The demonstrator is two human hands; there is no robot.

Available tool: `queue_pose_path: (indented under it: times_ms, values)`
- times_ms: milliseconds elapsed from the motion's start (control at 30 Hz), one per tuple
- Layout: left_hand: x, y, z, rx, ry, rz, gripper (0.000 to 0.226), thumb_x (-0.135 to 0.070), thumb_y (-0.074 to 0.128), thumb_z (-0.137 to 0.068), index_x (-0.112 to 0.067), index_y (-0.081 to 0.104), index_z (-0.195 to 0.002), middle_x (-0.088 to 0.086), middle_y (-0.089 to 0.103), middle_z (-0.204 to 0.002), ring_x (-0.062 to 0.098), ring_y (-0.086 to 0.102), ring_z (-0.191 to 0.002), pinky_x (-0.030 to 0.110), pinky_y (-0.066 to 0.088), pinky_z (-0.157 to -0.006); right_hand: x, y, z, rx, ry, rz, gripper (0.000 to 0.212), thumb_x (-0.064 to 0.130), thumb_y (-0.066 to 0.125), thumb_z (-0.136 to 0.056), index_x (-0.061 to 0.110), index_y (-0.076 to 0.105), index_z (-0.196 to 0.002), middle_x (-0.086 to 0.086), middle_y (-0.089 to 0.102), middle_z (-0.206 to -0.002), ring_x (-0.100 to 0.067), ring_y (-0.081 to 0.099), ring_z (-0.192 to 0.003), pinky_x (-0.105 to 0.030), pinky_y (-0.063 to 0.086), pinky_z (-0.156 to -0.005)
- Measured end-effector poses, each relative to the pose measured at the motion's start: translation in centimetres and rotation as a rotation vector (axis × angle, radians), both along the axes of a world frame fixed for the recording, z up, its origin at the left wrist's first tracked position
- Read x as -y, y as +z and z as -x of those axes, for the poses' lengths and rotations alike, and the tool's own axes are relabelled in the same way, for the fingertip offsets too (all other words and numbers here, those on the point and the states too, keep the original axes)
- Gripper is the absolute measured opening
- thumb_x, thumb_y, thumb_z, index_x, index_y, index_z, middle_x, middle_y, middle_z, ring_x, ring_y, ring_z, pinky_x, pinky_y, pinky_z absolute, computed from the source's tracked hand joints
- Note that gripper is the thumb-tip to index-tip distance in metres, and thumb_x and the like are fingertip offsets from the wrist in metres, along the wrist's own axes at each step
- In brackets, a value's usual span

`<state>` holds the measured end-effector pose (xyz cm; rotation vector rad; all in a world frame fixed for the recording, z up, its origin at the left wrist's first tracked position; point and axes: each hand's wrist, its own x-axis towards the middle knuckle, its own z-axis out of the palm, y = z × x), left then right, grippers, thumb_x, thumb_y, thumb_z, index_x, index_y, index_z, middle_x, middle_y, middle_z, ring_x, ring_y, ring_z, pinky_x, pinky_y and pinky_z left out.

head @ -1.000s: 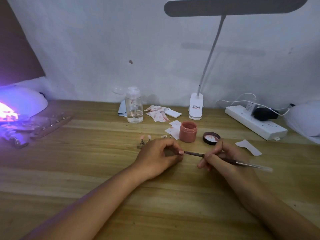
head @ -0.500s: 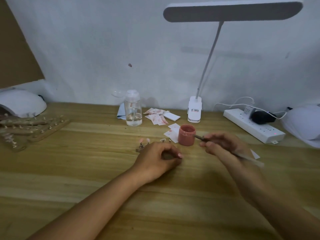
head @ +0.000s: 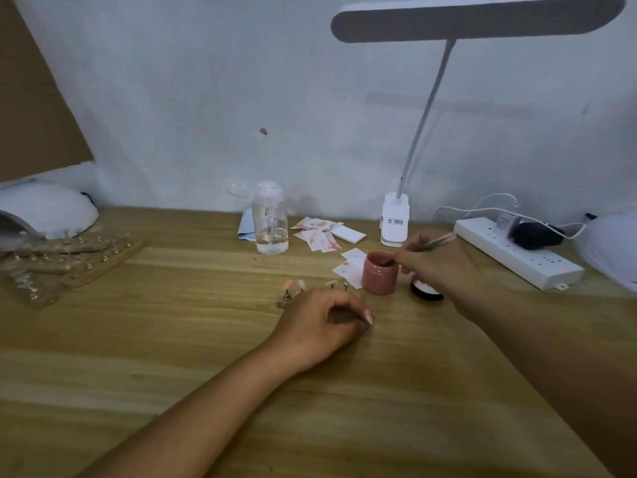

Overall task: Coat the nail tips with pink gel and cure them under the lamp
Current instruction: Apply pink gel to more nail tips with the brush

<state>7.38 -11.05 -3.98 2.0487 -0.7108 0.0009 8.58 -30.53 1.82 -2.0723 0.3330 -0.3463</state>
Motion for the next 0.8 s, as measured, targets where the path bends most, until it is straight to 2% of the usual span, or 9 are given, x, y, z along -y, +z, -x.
queue_pose_path:
  times_ms: [67, 167, 267, 333, 400, 567, 800]
  values:
    - [0.1, 0.1, 0.0, 0.012, -0.004, -0.006, 0.017, -0.014, 0.074, -0.085, -0.03, 0.074, -0.08, -0.021, 0.069, -0.079, -0.019, 0.048, -0.054, 0.001, 0.031, -0.054, -0.1, 0.1, 1.0, 0.053, -0.034, -0.033, 0.01, 0.027, 0.069, -0.081, 0.019, 0.065, -0.076, 0.004, 0.07, -0.063, -0.014, 0.064, -0.069, -0.031, 0.049, -0.064]
    - [0.1, 0.2, -0.1, 0.031, 0.02, -0.024, 0.02, -0.014, 0.072, -0.085, -0.033, 0.071, -0.079, -0.014, 0.073, -0.089, -0.019, 0.048, -0.056, 0.004, 0.031, -0.056, -0.3, -0.2, 4.2, 0.154, 0.011, -0.202, 0.005, 0.02, 0.059, -0.089, 0.017, 0.063, -0.09, 0.005, 0.073, -0.069, -0.013, 0.064, -0.068, -0.027, 0.052, -0.067]
    - [0.1, 0.0, -0.1, 0.023, 0.041, -0.024, 0.019, -0.015, 0.073, -0.084, -0.033, 0.07, -0.077, -0.017, 0.072, -0.085, -0.018, 0.05, -0.059, 0.005, 0.031, -0.059, -0.5, -1.6, 8.3, 0.24, 0.194, -0.312, 0.008, 0.006, 0.06, -0.09, 0.005, 0.065, -0.095, -0.004, 0.075, -0.081, -0.013, 0.067, -0.073, -0.025, 0.056, -0.074]
    - [0.2, 0.0, 0.0, 0.018, 0.044, -0.017, 0.021, -0.015, 0.073, -0.085, -0.033, 0.068, -0.075, -0.02, 0.069, -0.08, -0.018, 0.05, -0.057, 0.004, 0.031, -0.058, -0.4, -2.4, 10.3, 0.234, 0.247, -0.339, 0.016, 0.016, 0.065, -0.082, 0.004, 0.065, -0.093, -0.008, 0.073, -0.081, -0.016, 0.064, -0.073, -0.028, 0.054, -0.073]
    - [0.2, 0.1, 0.1, 0.019, 0.045, -0.017, 0.022, -0.014, 0.073, -0.085, -0.033, 0.067, -0.075, -0.02, 0.067, -0.079, -0.018, 0.05, -0.055, 0.003, 0.032, -0.058, -0.4, -2.8, 11.0, 0.209, 0.266, -0.35, 0.016, 0.018, 0.065, -0.084, 0.003, 0.063, -0.089, -0.01, 0.072, -0.077, -0.016, 0.06, -0.07, -0.029, 0.048, -0.072]
    - [0.2, 0.2, 0.2, 0.023, 0.045, -0.018, 0.022, -0.014, 0.074, -0.085, -0.033, 0.067, -0.074, -0.026, 0.063, -0.069, -0.018, 0.048, -0.053, 0.004, 0.031, -0.056, -0.8, -3.0, 11.1, 0.194, 0.316, -0.324, 0.008, 0.004, 0.06, -0.09, -0.004, 0.058, -0.087, -0.012, 0.073, -0.076, -0.011, 0.063, -0.069, -0.014, 0.049, -0.065]
    - [0.2, 0.2, 0.3, 0.053, 0.047, -0.025, 0.023, -0.014, 0.075, -0.084, -0.034, 0.068, -0.075, -0.035, 0.058, -0.06, -0.019, 0.047, -0.052, 0.003, 0.03, -0.054, -1.2, -2.9, 11.0, 0.152, 0.366, -0.263, 0.011, 0.012, 0.063, -0.088, 0.002, 0.058, -0.092, -0.004, 0.076, -0.082, -0.01, 0.065, -0.071, -0.012, 0.05, -0.066]
